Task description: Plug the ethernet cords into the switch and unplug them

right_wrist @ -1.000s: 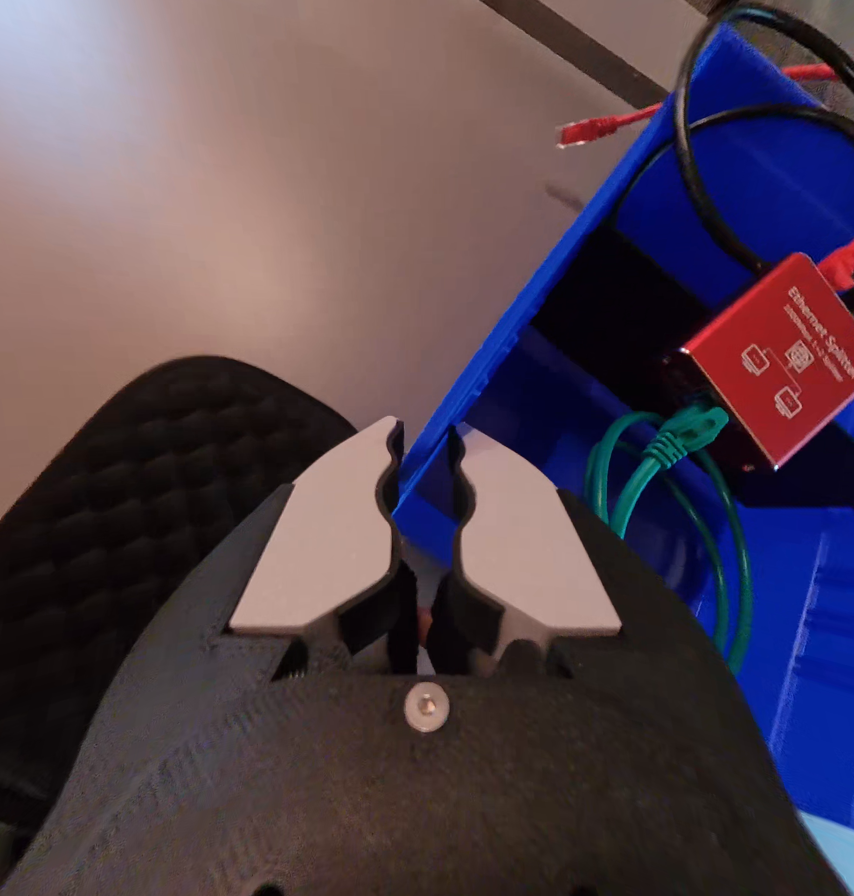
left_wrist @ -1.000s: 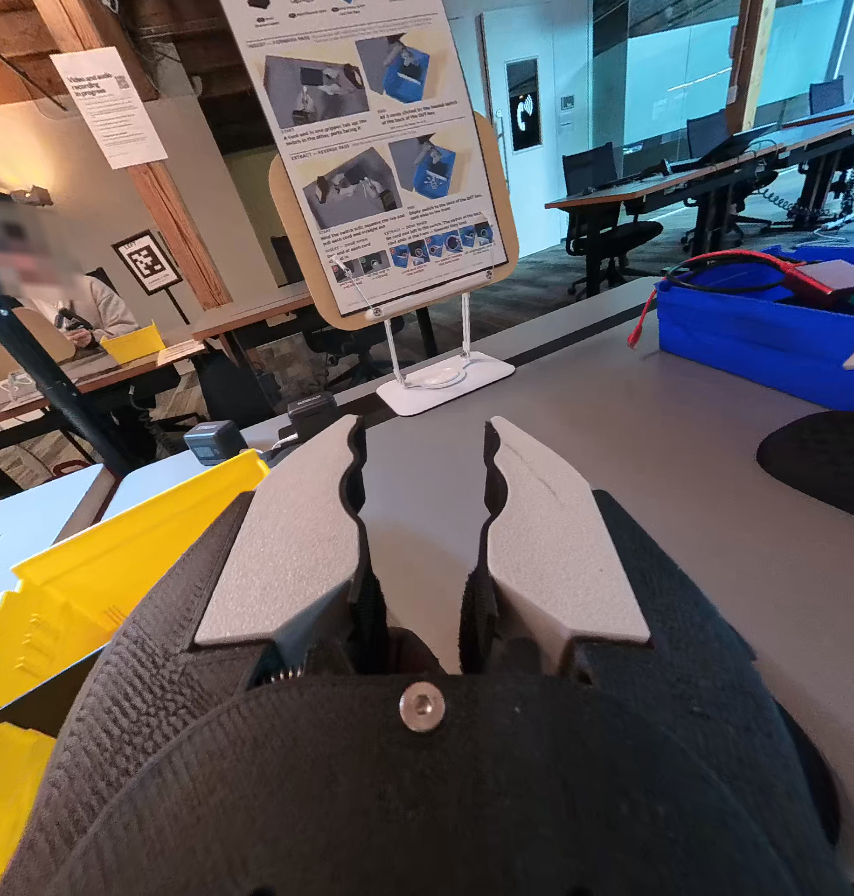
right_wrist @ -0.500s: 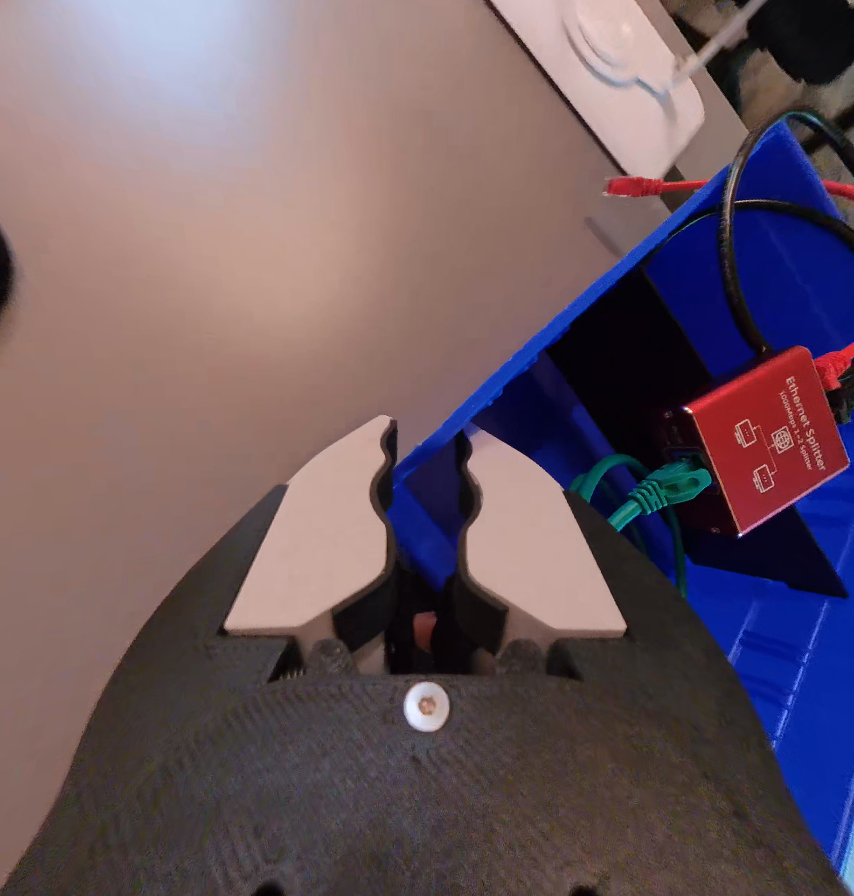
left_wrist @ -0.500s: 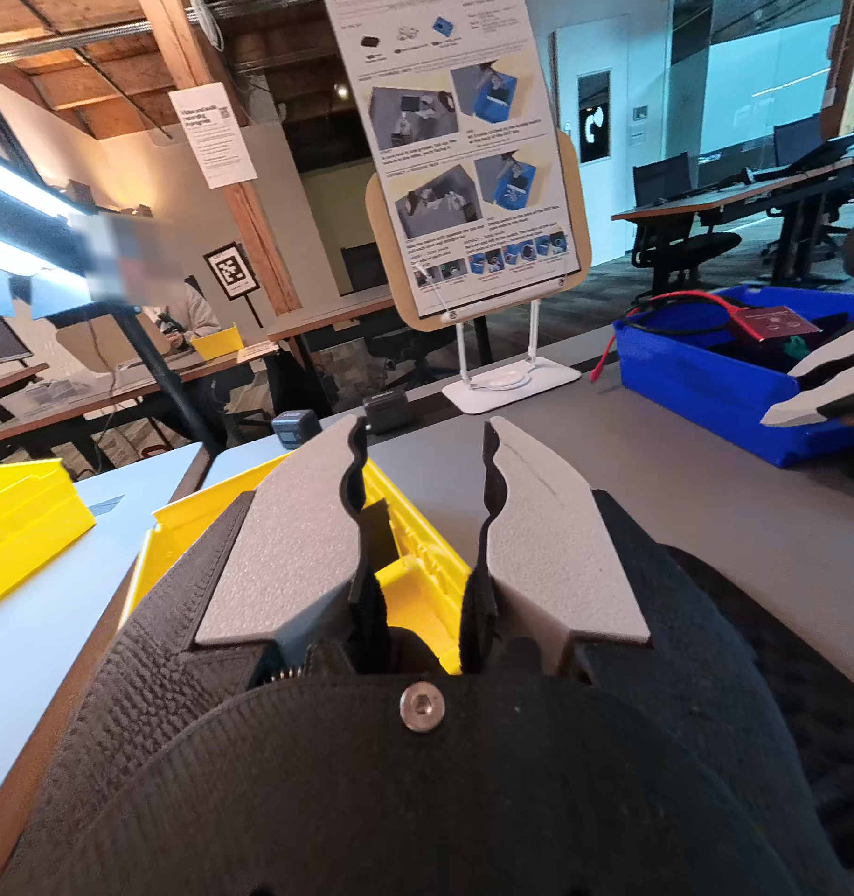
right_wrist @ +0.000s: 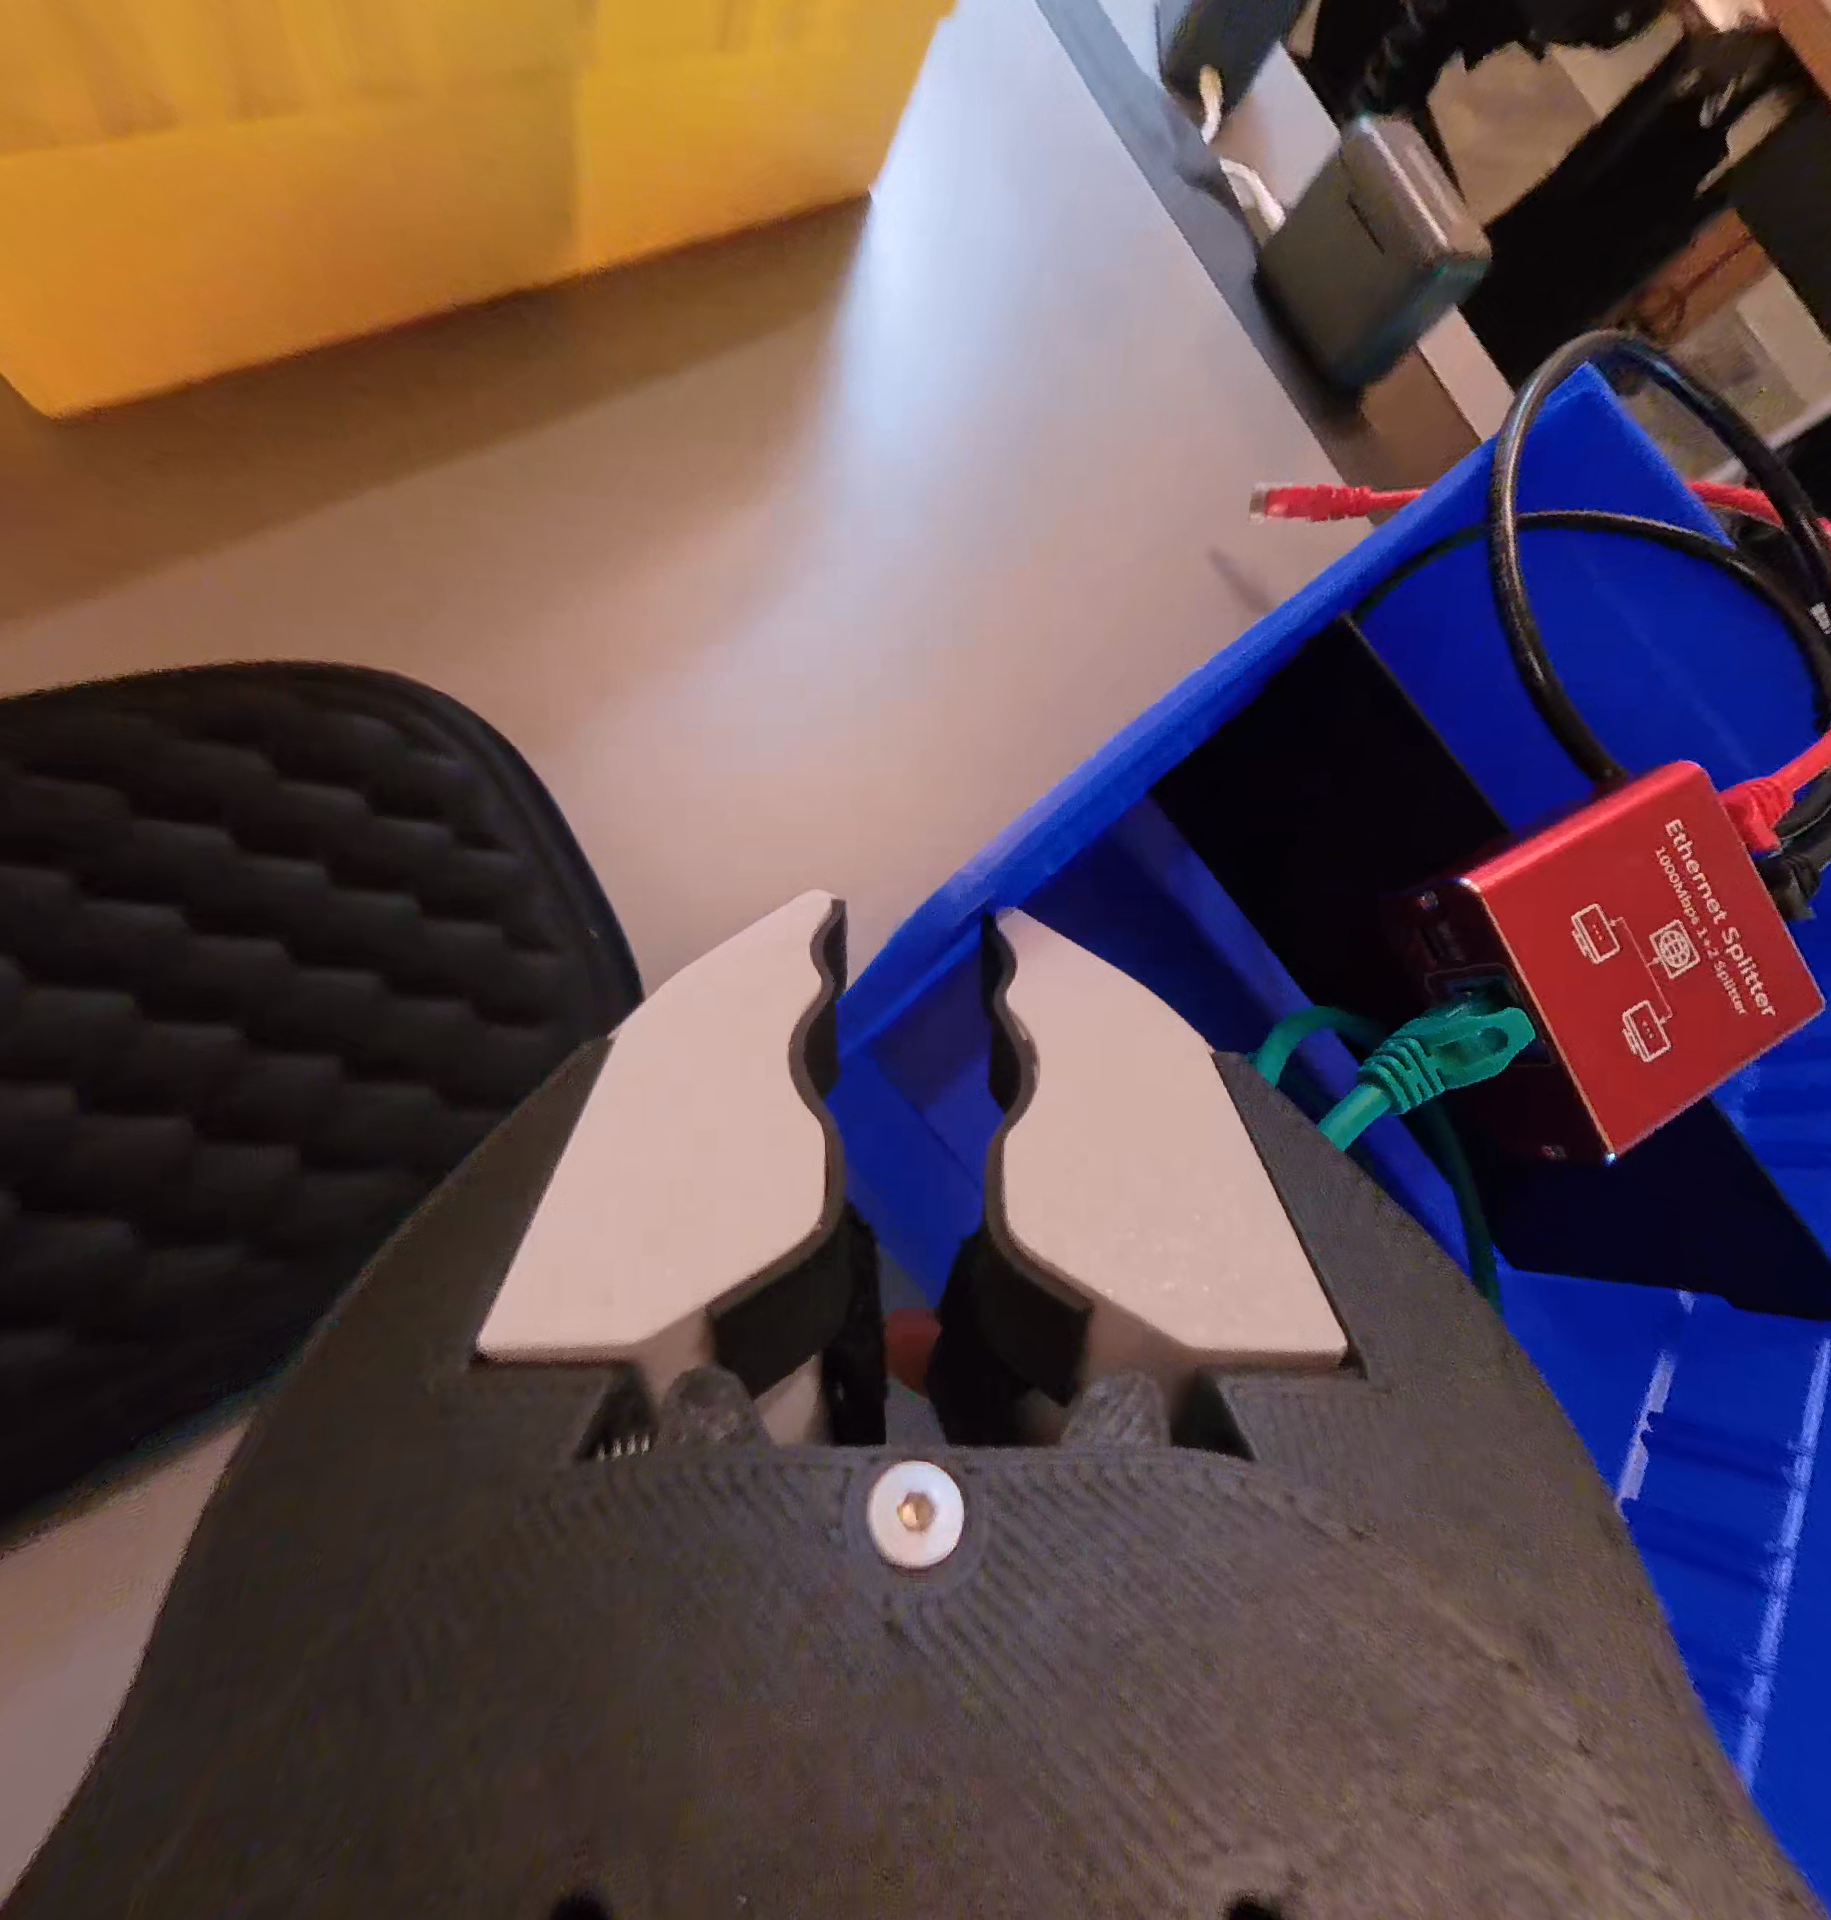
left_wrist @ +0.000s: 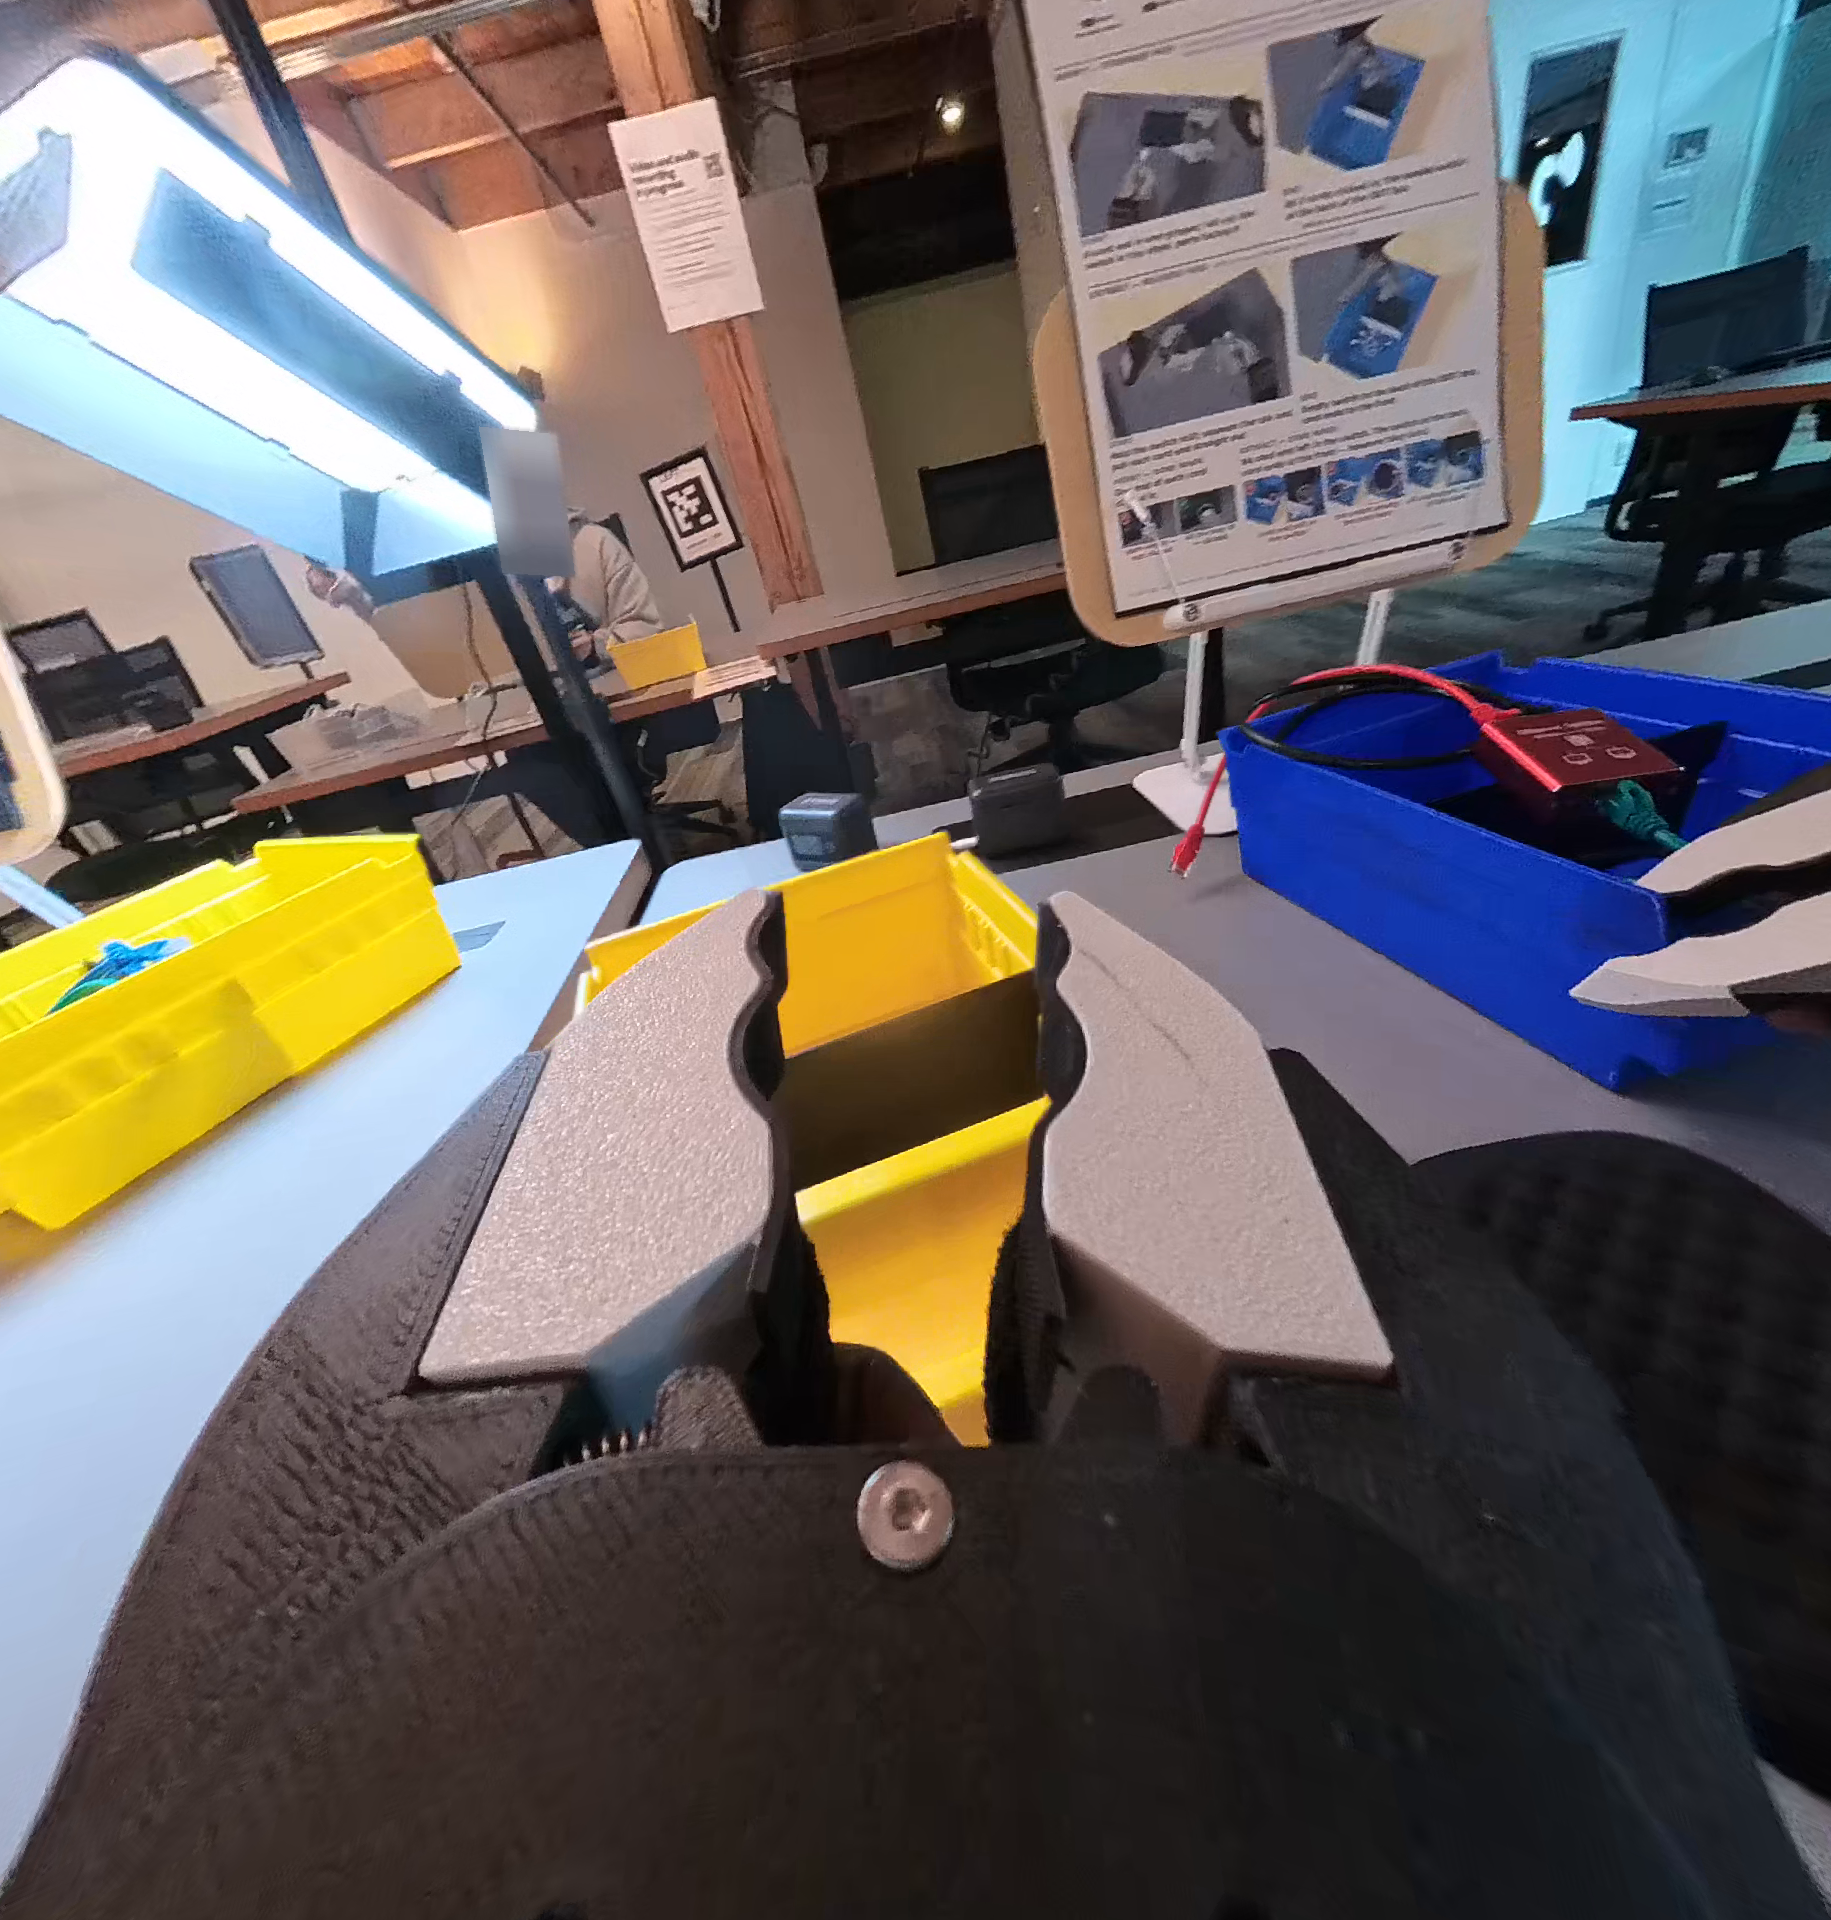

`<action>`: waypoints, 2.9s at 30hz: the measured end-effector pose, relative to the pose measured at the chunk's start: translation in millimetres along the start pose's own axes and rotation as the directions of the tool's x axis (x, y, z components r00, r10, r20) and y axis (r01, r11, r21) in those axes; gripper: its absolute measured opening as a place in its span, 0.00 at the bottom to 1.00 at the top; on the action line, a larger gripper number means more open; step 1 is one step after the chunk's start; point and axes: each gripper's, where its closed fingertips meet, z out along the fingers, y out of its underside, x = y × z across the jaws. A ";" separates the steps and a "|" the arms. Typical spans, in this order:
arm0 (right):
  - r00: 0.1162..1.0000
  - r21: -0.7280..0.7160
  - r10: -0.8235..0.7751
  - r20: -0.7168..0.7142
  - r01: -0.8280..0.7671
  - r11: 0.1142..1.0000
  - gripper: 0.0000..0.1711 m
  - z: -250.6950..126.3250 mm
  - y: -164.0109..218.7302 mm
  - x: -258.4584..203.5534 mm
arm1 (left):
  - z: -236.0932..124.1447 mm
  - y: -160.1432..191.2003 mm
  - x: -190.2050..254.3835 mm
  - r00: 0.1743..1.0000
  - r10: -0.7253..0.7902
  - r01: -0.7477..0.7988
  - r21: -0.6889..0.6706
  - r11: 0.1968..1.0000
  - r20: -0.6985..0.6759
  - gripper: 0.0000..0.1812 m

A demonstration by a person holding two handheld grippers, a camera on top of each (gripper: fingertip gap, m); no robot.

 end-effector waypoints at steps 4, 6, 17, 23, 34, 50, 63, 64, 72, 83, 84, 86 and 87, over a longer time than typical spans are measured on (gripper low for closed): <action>0.997 0.101 -0.061 0.042 0.056 0.993 0.16 9.1 -13.4 -14.1 | 0.1 33.6 -34.7 0.995 -0.022 0.033 -0.104 0.994 0.100 0.25; 0.993 0.155 -0.078 0.089 0.064 0.986 0.19 11.4 -18.1 -23.1 | 0.6 60.0 -57.4 0.985 -0.033 0.062 -0.174 0.983 0.167 0.26; 0.989 0.618 -0.070 0.131 -0.026 0.785 0.34 -41.0 -95.4 -76.3 | 25.4 163.2 -84.4 0.964 -0.229 0.257 -0.243 0.935 0.137 0.24; 0.968 0.536 -0.062 0.245 -0.082 0.840 0.37 -19.5 -93.3 -107.8 | 17.7 161.9 -59.1 0.998 -0.068 0.062 -0.381 0.922 -0.003 0.09; 0.939 0.361 0.046 0.340 -0.176 0.916 0.17 22.9 -103.2 -117.0 | 32.9 157.2 -59.3 0.993 -0.072 0.102 -0.368 0.924 0.095 0.08; 0.959 0.685 -0.056 -0.277 0.238 0.688 0.09 -107.1 -119.7 -28.4 | 23.3 -26.8 11.1 0.971 -0.054 -0.019 0.300 0.954 0.231 0.04; 0.746 0.635 0.259 -0.613 0.270 0.724 0.07 -274.1 9.4 97.4 | 100.2 -118.6 241.3 0.962 -0.074 0.185 0.429 0.884 -0.262 0.06; 0.727 0.631 0.287 -0.624 0.251 0.734 0.07 -282.7 23.9 105.6 | 108.5 -122.4 261.9 0.952 -0.061 0.189 0.417 0.889 -0.301 0.06; 0.569 0.582 0.468 -0.676 0.025 0.812 0.05 -315.0 147.3 167.8 | 151.2 -102.5 407.9 0.880 0.016 0.128 0.271 0.954 -0.475 0.08; 0.478 0.491 0.624 -0.618 -0.386 0.781 0.04 -276.5 267.4 193.0 | 189.6 -0.6 502.6 0.842 0.011 -0.003 0.017 1.000 -0.540 0.09; 0.473 0.477 0.623 -0.624 -0.401 0.782 0.04 -274.2 272.2 193.3 | 191.0 9.8 505.5 0.837 0.013 -0.016 -0.002 1.000 -0.547 0.10; 0.472 0.480 0.625 -0.622 -0.400 0.781 0.04 -272.5 274.3 194.0 | 192.0 25.3 509.4 0.832 0.016 -0.030 -0.015 0.999 -0.554 0.11; 0.468 0.477 0.625 -0.625 -0.405 0.780 0.04 -271.9 275.7 194.2 | 190.8 27.7 511.0 0.825 0.032 -0.039 0.000 0.999 -0.565 0.12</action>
